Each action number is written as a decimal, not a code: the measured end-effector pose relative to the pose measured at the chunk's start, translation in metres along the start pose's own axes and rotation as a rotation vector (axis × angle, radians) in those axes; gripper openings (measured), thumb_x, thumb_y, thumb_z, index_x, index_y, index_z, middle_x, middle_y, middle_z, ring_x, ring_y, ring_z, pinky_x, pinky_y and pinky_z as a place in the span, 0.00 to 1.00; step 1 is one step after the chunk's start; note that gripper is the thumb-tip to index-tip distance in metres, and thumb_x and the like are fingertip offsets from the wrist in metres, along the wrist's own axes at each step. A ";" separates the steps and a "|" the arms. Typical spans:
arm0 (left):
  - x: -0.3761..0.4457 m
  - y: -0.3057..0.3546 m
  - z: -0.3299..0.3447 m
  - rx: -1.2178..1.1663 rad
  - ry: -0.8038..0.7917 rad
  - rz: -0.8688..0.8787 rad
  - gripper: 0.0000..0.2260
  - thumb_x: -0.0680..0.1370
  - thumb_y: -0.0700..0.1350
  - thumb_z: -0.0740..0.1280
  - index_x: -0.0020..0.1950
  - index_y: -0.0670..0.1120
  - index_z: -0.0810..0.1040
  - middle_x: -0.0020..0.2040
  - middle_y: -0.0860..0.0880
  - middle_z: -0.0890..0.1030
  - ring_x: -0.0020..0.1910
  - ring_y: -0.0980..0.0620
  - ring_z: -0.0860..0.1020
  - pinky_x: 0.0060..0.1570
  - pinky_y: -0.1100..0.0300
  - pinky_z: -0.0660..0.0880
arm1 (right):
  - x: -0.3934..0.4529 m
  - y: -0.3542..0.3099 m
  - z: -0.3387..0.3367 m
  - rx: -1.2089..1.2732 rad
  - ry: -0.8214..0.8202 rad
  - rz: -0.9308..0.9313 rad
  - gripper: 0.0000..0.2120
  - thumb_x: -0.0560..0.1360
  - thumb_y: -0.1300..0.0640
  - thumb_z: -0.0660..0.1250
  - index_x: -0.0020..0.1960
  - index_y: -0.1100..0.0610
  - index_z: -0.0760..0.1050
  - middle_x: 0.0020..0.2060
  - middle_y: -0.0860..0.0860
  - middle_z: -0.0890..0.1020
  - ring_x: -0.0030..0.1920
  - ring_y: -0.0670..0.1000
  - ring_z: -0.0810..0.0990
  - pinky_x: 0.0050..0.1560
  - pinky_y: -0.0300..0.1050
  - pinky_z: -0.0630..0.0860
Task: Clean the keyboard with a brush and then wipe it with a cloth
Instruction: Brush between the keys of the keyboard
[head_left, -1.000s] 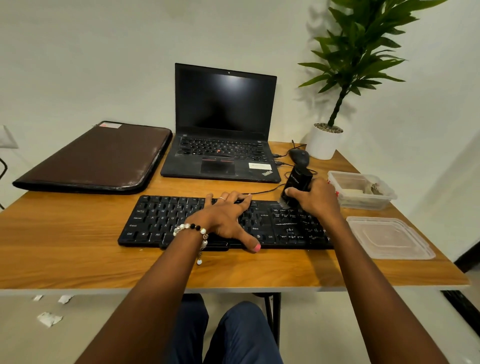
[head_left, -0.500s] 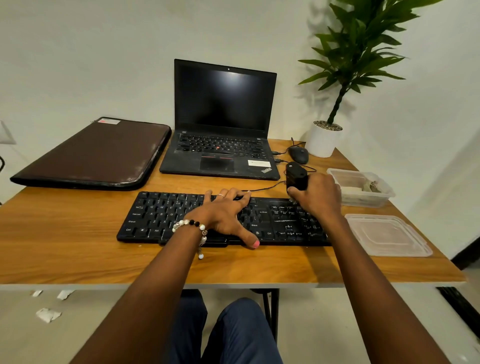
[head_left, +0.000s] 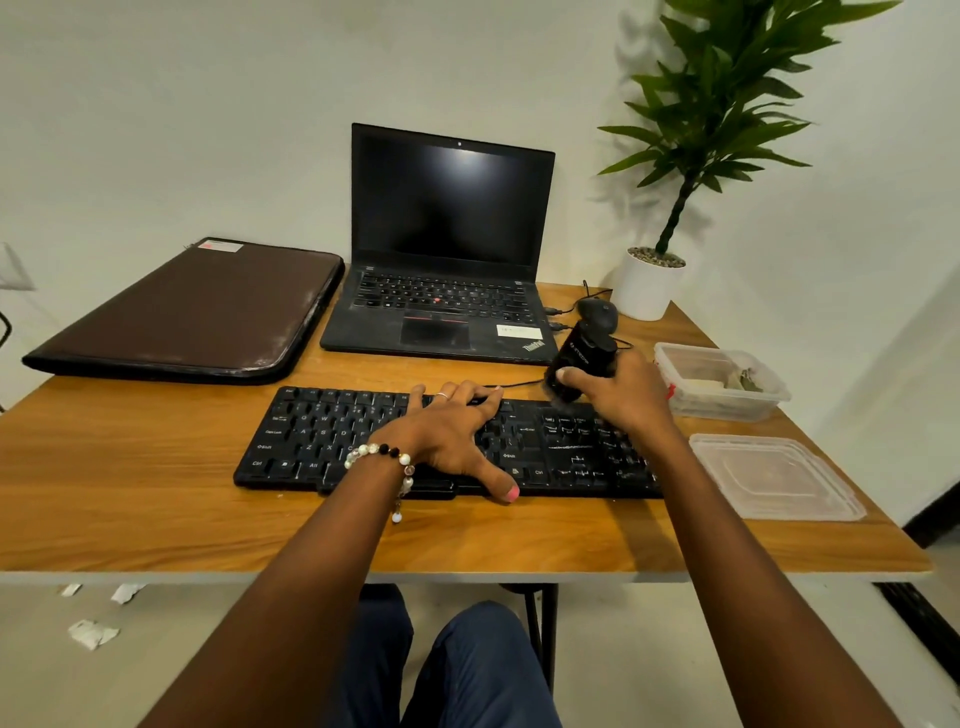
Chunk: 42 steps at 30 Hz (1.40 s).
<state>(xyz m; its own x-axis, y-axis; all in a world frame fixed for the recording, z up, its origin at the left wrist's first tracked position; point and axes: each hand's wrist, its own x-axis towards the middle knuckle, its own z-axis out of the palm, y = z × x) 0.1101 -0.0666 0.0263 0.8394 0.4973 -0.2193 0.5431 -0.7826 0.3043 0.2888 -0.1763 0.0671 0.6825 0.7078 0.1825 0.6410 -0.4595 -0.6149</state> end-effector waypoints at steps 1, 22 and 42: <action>0.000 0.000 0.000 0.001 0.000 0.000 0.57 0.60 0.74 0.69 0.79 0.55 0.42 0.78 0.52 0.47 0.77 0.45 0.43 0.70 0.34 0.34 | -0.002 -0.001 0.003 0.075 -0.013 0.021 0.16 0.71 0.47 0.72 0.52 0.58 0.79 0.44 0.50 0.82 0.40 0.47 0.79 0.35 0.40 0.71; -0.002 0.003 0.002 -0.010 0.024 -0.014 0.57 0.60 0.74 0.69 0.78 0.56 0.42 0.78 0.54 0.48 0.77 0.46 0.43 0.70 0.34 0.34 | -0.022 0.006 0.016 -0.022 0.111 -0.083 0.18 0.72 0.41 0.68 0.43 0.58 0.78 0.36 0.52 0.81 0.39 0.53 0.80 0.39 0.51 0.79; 0.000 0.002 0.002 -0.015 0.024 -0.012 0.57 0.60 0.74 0.69 0.78 0.56 0.42 0.79 0.53 0.46 0.77 0.45 0.42 0.70 0.34 0.33 | -0.016 0.019 -0.016 -0.210 0.087 -0.096 0.19 0.69 0.49 0.72 0.52 0.62 0.79 0.45 0.56 0.82 0.43 0.52 0.76 0.37 0.43 0.72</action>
<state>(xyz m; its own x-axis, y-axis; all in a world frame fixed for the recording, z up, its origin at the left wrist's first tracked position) 0.1110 -0.0683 0.0251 0.8329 0.5156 -0.2012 0.5534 -0.7710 0.3151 0.2956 -0.2048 0.0644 0.6372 0.7084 0.3035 0.7568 -0.5008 -0.4200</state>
